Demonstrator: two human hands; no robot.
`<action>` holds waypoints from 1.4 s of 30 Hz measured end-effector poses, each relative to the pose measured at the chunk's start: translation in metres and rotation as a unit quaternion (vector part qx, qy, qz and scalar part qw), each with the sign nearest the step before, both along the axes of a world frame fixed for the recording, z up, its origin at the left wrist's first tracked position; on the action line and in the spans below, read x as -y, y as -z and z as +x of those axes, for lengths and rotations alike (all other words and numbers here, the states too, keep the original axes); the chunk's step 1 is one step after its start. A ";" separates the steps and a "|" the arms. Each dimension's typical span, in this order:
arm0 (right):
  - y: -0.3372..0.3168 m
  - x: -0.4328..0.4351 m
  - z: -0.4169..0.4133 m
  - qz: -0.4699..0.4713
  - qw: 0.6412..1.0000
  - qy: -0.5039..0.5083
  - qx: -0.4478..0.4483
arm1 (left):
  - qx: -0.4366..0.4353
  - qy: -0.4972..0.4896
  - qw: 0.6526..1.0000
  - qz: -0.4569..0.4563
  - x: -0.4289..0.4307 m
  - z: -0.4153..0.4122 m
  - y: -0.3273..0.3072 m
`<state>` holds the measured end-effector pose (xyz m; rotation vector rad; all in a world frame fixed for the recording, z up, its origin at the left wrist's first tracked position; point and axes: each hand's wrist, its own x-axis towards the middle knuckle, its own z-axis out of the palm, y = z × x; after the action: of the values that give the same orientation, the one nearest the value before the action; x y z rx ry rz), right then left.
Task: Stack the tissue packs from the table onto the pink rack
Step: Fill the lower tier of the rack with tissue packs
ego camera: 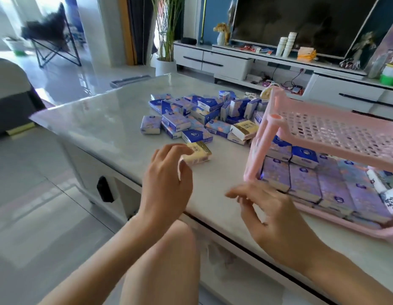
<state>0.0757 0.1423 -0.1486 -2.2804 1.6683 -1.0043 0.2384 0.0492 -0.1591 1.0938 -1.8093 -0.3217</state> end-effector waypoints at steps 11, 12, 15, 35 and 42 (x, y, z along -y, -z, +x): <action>0.006 0.203 0.039 0.078 0.971 0.217 0.055 | 0.114 0.000 0.979 0.169 0.162 0.016 0.013; 0.007 0.216 0.034 0.097 0.968 0.233 0.014 | 0.135 0.006 0.977 0.163 0.175 0.009 0.013; 0.014 0.247 0.021 0.214 0.926 0.305 -0.053 | 0.217 0.024 0.962 0.161 0.205 -0.006 0.010; -0.016 0.025 0.015 0.109 0.984 0.041 0.138 | 0.067 0.200 0.972 0.103 0.035 0.053 -0.013; -0.026 -0.096 -0.066 0.081 0.972 0.153 0.156 | 0.077 0.334 0.939 0.043 -0.086 -0.042 0.001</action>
<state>0.0095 0.2386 -0.1222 -1.6939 1.9124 -1.1657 0.1960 0.1349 -0.1605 0.5348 -2.2944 -0.7361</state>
